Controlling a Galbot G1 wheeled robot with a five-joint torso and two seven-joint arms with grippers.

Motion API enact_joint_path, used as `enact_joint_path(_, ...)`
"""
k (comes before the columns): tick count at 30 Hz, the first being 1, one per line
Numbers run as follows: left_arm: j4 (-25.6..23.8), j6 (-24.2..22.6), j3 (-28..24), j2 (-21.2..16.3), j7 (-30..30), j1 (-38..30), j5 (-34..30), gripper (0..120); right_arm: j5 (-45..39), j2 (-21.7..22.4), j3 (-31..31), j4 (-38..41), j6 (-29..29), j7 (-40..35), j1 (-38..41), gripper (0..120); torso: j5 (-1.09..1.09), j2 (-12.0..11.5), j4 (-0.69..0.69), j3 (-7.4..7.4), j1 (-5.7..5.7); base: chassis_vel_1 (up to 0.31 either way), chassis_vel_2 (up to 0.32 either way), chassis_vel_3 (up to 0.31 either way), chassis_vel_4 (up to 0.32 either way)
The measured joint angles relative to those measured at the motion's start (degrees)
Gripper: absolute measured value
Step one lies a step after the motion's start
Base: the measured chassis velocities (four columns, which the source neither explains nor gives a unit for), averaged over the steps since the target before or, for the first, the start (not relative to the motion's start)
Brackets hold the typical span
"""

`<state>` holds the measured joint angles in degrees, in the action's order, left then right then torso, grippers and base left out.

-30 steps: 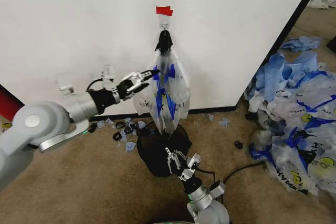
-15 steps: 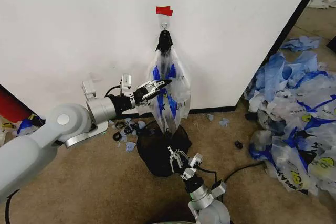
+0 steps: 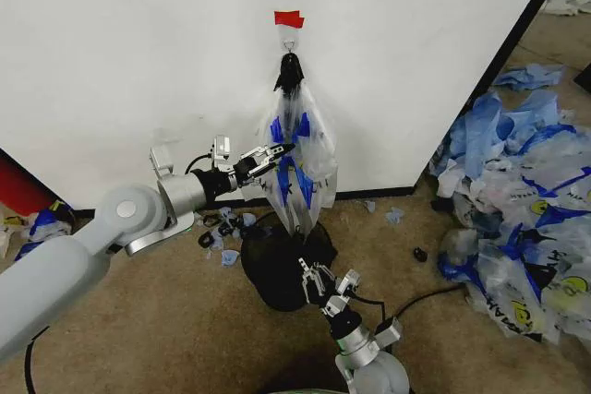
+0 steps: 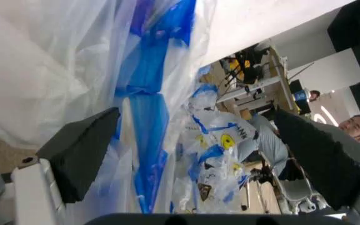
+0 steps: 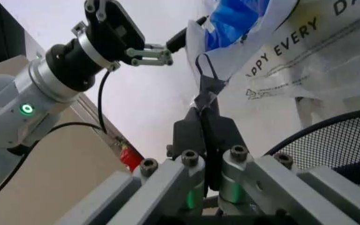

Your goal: Pick up the garbage bag from the wall and place it over the trash bin.

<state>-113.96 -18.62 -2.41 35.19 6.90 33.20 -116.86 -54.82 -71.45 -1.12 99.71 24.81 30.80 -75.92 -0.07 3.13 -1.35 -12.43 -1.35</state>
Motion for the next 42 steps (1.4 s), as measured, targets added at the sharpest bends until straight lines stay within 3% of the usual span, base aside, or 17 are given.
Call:
enact_joint_path(18, 3.13, 0.55, -2.5, 2.73, -0.32, -1.88, 3.43, 98, -0.1, 0.03, -0.05, -0.02, 0.35, 0.26, 0.04, 0, 0.01, 0.0, 0.0, 0.0, 0.0, 0.0, 0.0, 0.0, 0.0)
enact_joint_path(26, 1.44, 1.12, -4.11, 4.31, 1.47, -3.41, 1.69, 97, -0.11, -0.01, -0.44, -0.08, 0.36, 0.26, 0.02, 0, 0.0, 0.0, -0.01, 0.0, 0.0, 0.0, 0.0, 0.0, 0.0)
enact_joint_path(42, 1.94, 1.17, -3.59, 1.51, 0.31, -0.52, 5.17, 97, -0.12, 0.25, -0.45, 0.34, 0.37, 0.26, -0.25, 0, 0.0, 0.0, 0.0, 0.0, 0.0, 0.0, 0.0, 0.0, 0.0)
